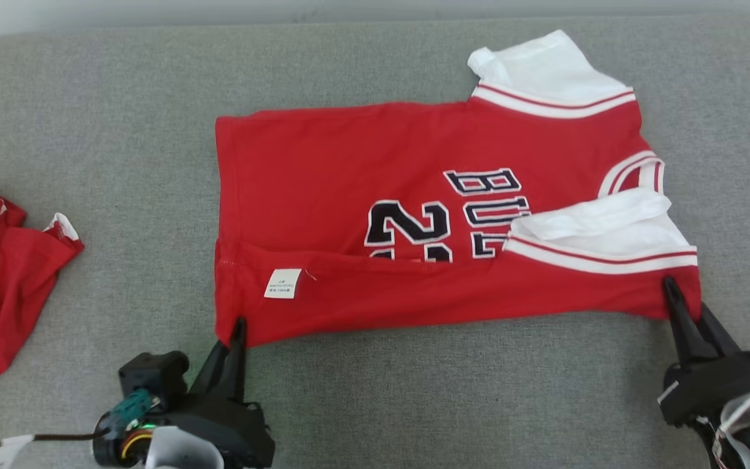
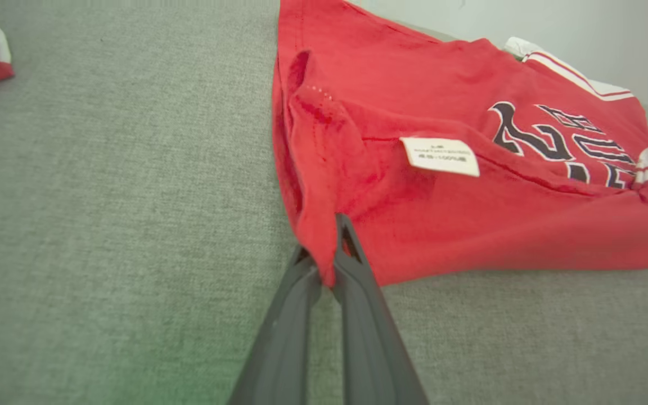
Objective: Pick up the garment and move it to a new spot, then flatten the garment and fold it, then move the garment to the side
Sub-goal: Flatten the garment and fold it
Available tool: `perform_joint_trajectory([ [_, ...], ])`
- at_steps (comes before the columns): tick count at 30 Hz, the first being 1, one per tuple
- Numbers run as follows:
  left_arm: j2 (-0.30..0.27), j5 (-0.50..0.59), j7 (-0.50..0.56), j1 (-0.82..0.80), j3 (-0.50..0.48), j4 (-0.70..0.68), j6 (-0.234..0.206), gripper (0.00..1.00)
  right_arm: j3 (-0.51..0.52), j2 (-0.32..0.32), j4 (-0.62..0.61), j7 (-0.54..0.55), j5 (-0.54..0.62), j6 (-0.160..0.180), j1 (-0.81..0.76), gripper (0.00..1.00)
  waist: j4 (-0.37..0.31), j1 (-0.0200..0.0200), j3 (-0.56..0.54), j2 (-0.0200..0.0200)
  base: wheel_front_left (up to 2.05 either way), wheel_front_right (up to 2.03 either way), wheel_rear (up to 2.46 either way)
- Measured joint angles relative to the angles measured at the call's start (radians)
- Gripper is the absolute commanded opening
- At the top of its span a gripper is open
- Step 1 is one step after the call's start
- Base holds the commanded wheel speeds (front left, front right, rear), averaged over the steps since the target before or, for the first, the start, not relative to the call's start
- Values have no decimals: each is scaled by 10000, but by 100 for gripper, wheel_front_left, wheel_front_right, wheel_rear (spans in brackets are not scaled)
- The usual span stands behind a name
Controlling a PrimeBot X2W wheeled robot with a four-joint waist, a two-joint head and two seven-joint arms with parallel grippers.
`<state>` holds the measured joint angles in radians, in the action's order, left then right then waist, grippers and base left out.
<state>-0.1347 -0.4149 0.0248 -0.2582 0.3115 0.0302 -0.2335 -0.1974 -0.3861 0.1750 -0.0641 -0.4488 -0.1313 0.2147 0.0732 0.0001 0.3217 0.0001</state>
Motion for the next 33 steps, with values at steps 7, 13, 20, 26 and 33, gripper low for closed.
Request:
perform_joint_trajectory([
  [7,-546,-245,652,886,-138,-1110,-100,0,600,113,-1831,1147,44,-2,-1530,0,-56,-1,-228,0,0,0,0],
  [13,-765,-378,1028,1869,-267,-1795,-424,0,897,725,-2483,1584,198,0,-2628,0,-183,-2,-316,0,0,0,0],
  [20,-750,-510,1239,2120,-196,-1793,-499,100,773,1018,-2080,1749,261,0,-2751,100,-265,-1,-279,0,0,0,0],
  [26,-794,-449,915,2135,-341,-1787,-629,100,1427,1371,-2077,1317,186,0,-2716,100,-314,-2,-325,0,0,0,0],
  [33,-842,-48,0,1676,-667,-2284,-811,100,2554,1609,-2452,782,17,0,-2223,100,-321,-1,-357,0,0,0,0],
])
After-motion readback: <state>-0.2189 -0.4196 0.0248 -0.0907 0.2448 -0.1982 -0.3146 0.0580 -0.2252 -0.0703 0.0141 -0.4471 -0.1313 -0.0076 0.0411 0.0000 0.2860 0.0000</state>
